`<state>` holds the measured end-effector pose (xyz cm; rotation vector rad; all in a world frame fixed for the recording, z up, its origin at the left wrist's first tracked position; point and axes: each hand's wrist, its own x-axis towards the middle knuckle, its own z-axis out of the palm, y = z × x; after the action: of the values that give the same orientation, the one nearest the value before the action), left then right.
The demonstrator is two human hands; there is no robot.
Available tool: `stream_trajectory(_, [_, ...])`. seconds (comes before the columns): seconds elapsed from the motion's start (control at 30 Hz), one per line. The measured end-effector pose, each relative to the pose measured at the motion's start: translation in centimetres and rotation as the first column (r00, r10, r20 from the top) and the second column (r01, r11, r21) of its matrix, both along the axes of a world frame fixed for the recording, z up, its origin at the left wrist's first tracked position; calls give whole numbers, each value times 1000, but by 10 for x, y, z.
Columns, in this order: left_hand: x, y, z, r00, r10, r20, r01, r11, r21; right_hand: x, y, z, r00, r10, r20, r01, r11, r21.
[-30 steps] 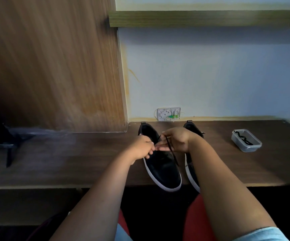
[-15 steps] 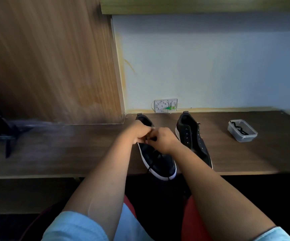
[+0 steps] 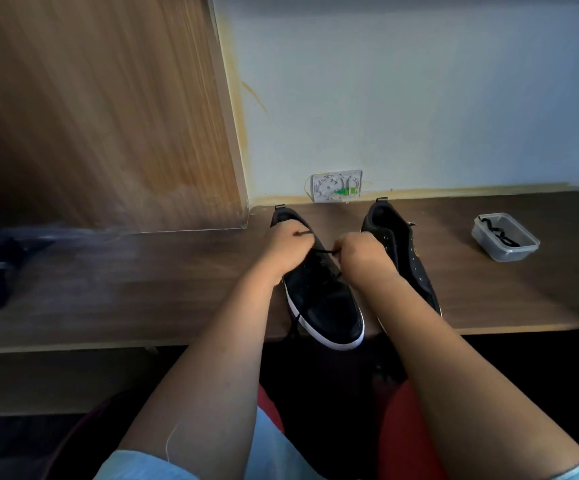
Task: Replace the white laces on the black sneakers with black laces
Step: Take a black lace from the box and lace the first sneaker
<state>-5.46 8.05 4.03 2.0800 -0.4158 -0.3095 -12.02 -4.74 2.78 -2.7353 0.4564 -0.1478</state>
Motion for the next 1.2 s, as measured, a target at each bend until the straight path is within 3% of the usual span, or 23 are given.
stream_trajectory(0.03, [-3,0,-1,987,-53,152,33,991,129,3,4,7,998,38,49,-36,998,-47])
stream_trajectory(0.1, [-8,1,-4,930,-110,351,18,967,254,11,9,16,970,135,201,-141,990,14])
stream_trajectory(0.23, [0,7,-9,792,-32,610,-105,977,187,30,12,20,928,89,361,-187,951,248])
stream_trajectory(0.3, [7,8,-11,746,-26,665,-107,982,159,41,6,20,940,12,342,-128,940,318])
stream_trajectory(0.43, [10,5,-21,697,-25,716,-57,994,90,62,-5,14,985,69,159,-108,962,251])
stream_trajectory(0.5, [11,1,-20,766,-4,643,-34,998,46,67,-10,5,989,-8,147,-23,977,213])
stream_trajectory(0.53, [13,-1,-17,849,30,527,-55,998,33,66,-14,1,981,-93,168,60,979,193])
stream_trajectory(0.6, [19,-3,-10,995,98,26,-97,994,-50,58,-23,-4,936,-223,273,193,972,132])
stream_trajectory(0.63, [21,-2,-8,962,98,-255,-135,982,-132,53,-26,-5,914,-217,342,183,975,129])
stream_trajectory(0.67, [23,1,-7,901,70,-429,-179,960,-218,48,-27,-7,903,-172,394,113,979,168])
stream_trajectory(0.7, [25,2,-8,870,45,-492,-208,937,-282,42,-24,-5,903,-107,415,5,971,239])
stream_trajectory(0.8, [25,2,-7,857,3,-515,-236,891,-387,28,-3,-1,927,104,361,-263,864,429])
stream_trajectory(0.97, [15,1,-10,953,-1,-303,-106,935,-337,24,2,-10,904,34,427,-158,953,259])
stream_trajectory(1.07, [10,0,-12,996,83,-14,-84,981,-176,13,-16,0,997,44,69,-55,984,169])
stream_trajectory(1.1, [10,1,-11,994,107,14,-104,982,-155,7,-25,6,998,52,24,-57,963,264])
stream_trajectory(1.13, [11,1,-12,993,118,3,-116,982,-147,0,-33,15,996,44,73,-71,903,423])
stream_trajectory(1.2, [15,1,-13,992,104,-67,-113,982,-149,-17,-41,32,945,-125,304,-127,713,690])
